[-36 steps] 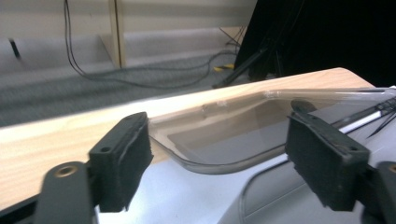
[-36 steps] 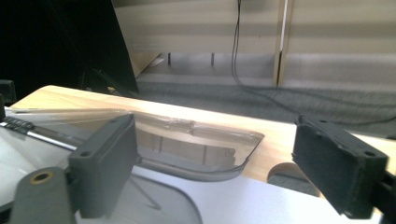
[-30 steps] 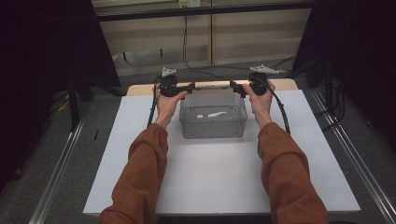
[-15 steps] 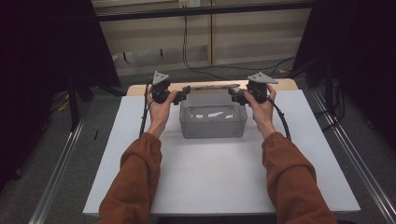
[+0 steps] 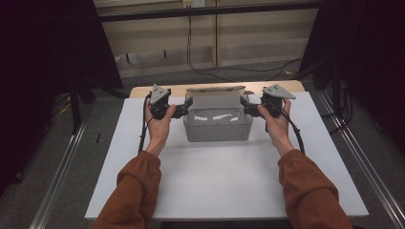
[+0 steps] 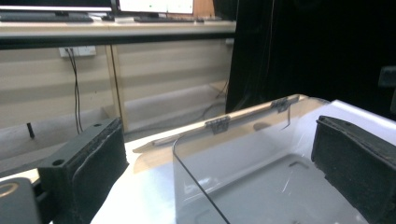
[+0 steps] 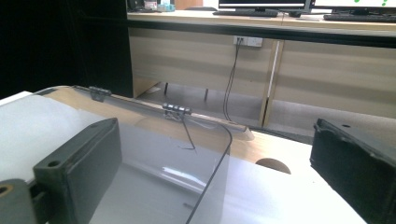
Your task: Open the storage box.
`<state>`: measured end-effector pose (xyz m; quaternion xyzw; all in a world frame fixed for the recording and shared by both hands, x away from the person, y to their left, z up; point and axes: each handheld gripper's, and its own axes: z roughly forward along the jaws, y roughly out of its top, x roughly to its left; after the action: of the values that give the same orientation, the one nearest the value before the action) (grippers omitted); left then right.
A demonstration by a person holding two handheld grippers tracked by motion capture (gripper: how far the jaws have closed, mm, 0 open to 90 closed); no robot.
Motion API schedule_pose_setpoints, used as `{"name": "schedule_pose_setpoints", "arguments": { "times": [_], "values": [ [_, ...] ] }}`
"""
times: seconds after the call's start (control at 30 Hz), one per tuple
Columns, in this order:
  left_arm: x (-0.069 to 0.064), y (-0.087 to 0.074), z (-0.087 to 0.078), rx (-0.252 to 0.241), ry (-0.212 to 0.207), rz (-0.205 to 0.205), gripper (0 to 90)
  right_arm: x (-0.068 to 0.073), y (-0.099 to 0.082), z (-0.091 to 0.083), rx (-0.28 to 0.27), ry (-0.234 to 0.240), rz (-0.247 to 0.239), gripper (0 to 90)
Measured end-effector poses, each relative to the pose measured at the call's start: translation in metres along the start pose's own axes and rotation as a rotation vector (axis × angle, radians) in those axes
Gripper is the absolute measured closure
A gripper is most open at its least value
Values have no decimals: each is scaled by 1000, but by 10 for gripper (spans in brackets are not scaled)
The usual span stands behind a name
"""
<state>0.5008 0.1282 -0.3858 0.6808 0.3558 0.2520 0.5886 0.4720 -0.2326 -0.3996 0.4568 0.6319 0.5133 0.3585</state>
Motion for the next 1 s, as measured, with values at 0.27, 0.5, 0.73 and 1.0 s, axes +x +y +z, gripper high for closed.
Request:
{"name": "schedule_pose_setpoints", "arguments": {
  "times": [0.27, 0.5, 0.73, 1.0],
  "values": [
    [-5, -10, -19, -12, -7, 8, 18, 6, -9, -20, -21, -36, -22, 0],
    [-12, -19, -34, -7, -15, 5, 19, 9, -18, -37, -33, -36, -28, 5],
    [-13, -30, -56, -16, 4, 28, 18, 11, -25, -55, -48, -64, -39, 2],
    [-14, -38, -78, -31, 29, -2, 19, 12, -38, -81, -70, -96, -53, 11]
  ]
}}
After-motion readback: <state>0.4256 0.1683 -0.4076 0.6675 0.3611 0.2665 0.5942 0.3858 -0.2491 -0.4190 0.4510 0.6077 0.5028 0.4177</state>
